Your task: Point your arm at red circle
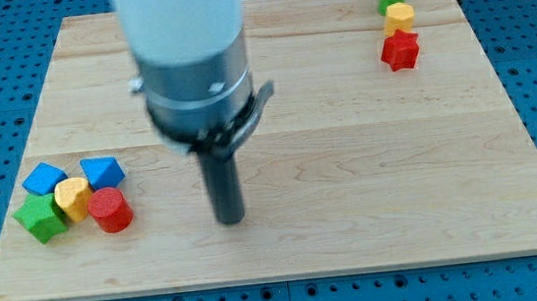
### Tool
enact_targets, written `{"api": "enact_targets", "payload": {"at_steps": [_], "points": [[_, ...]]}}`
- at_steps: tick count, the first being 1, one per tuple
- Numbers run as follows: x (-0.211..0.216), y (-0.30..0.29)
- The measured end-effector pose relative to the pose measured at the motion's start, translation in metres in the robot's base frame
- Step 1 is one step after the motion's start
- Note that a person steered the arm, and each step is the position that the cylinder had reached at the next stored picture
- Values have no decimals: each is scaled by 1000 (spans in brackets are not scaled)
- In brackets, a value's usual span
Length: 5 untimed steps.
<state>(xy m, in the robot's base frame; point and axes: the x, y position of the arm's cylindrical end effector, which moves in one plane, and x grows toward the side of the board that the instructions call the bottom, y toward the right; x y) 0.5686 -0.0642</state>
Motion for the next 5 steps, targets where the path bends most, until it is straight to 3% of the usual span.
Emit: {"api": "enact_targets", "payload": {"at_steps": [1,3,5], "points": [[50,-51],[42,-134],[-21,-115]]}}
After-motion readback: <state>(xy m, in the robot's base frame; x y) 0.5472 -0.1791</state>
